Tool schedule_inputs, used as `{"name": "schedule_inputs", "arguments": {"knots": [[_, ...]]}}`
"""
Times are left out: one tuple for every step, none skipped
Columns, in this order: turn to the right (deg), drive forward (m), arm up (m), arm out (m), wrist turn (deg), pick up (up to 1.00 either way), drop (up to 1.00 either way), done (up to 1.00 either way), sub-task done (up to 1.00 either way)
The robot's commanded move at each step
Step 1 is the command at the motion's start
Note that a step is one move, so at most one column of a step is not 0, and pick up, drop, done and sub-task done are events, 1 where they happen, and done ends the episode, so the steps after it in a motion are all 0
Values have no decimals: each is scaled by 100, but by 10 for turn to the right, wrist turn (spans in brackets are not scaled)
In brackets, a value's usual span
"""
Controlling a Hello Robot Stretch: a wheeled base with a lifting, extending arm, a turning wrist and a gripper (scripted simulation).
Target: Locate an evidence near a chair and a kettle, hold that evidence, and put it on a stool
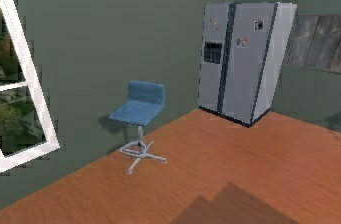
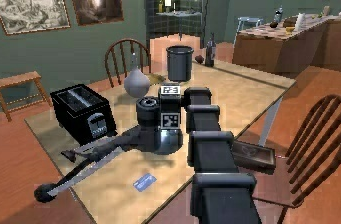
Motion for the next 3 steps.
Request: {"name": "schedule_inputs", "arguments": {"knots": [[0, 0, 0, 0, 450, 0, 0, 0, 0], [0, 0, 0, 0, 210, 0, 0, 0, 0], [0, 0, -30, 0, 0, 0, 0, 0, 0]]}}
